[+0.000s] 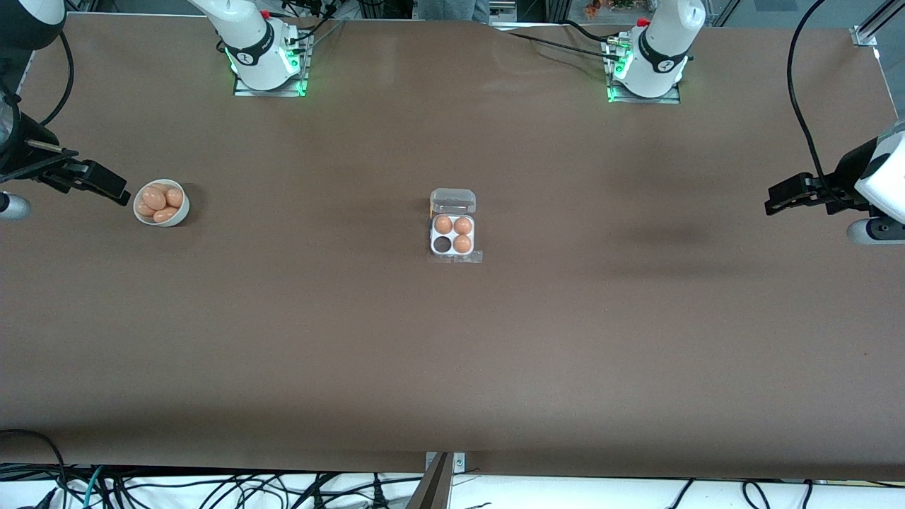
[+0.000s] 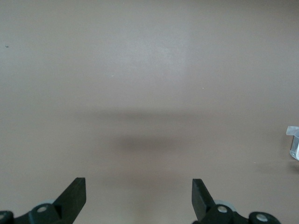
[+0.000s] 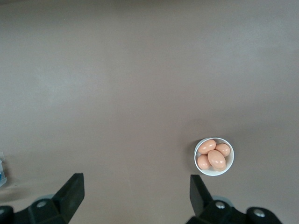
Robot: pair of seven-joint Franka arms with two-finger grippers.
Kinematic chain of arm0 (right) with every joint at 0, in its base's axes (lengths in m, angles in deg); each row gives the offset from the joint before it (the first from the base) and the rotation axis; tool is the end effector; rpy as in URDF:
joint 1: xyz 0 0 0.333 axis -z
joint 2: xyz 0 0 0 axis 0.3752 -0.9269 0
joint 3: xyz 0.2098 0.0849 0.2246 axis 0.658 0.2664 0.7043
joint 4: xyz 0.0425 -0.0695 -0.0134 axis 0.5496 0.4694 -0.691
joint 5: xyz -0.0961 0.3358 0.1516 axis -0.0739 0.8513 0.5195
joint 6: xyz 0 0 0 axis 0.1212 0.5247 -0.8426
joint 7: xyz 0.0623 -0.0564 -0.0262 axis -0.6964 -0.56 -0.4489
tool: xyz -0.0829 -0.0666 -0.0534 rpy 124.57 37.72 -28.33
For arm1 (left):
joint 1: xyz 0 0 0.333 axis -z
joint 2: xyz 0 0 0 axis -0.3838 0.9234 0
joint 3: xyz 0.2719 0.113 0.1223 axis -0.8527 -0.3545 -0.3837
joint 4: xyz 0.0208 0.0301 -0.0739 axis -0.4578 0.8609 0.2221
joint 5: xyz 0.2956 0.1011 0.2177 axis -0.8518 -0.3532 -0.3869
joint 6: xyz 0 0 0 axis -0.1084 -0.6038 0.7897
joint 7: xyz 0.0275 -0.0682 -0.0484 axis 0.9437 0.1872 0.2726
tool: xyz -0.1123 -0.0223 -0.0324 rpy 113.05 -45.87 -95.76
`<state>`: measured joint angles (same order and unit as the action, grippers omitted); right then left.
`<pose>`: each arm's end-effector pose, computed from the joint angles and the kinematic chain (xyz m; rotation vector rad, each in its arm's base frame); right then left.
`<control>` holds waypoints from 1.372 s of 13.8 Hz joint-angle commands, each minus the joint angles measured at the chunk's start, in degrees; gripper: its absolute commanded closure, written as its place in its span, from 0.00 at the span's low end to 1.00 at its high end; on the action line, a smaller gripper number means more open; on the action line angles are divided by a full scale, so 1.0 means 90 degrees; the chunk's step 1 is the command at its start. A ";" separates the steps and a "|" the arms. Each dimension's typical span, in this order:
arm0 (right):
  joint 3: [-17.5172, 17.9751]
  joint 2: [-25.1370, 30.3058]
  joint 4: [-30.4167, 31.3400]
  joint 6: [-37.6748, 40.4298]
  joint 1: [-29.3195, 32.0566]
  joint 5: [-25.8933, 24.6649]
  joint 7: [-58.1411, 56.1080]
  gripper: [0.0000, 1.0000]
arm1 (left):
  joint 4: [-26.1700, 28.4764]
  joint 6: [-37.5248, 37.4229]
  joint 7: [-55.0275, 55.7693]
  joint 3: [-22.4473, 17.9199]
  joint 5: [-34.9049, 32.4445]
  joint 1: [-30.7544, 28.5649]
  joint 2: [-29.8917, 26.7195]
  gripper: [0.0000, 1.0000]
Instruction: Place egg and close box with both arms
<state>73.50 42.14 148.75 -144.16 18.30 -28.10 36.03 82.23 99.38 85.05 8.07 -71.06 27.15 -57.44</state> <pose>0.5660 0.0024 0.5801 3.0951 -0.3157 0.0203 0.5874 0.0039 0.5759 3.1240 0.0866 -0.1450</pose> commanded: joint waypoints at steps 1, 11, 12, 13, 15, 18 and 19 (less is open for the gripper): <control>0.0031 0.0206 0.0191 0.0008 0.0063 0.0045 -0.0123 0.00 | -0.0120 -0.0069 -0.0102 0.0053 -0.0219 -0.0030 0.0003 0.00; 0.0031 0.0206 0.0191 0.0008 0.0063 0.0045 -0.0123 0.00 | -0.0120 -0.0059 -0.0121 0.0053 -0.0219 -0.0010 0.0041 0.00; 0.0031 0.0206 0.0191 0.0017 0.0063 0.0045 -0.0123 0.00 | -0.0120 -0.0050 -0.0121 0.0053 -0.0219 -0.0010 0.0071 0.00; 0.0031 0.0206 0.0191 0.0008 0.0063 0.0045 -0.0123 0.00 | -0.0120 -0.0049 -0.0121 0.0053 -0.0219 -0.0010 0.0071 0.00; 0.0031 0.0206 0.0191 0.0008 0.0063 0.0045 -0.0123 0.00 | -0.0120 -0.0049 -0.0121 0.0053 -0.0219 -0.0020 0.0071 0.00; 0.0031 0.0206 0.0191 0.0017 0.0063 0.0045 -0.0123 0.00 | -0.0120 -0.0049 -0.0121 0.0063 -0.0219 -0.0010 0.0071 0.00; 0.0031 0.0206 0.0191 0.0008 0.0063 0.0045 -0.0123 0.00 | -0.0111 -0.0059 -0.0121 0.0073 -0.0209 -0.0010 0.0100 0.00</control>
<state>73.50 42.14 148.86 -144.14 18.30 -28.10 36.03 82.23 99.38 85.04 8.29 -71.06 27.19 -57.15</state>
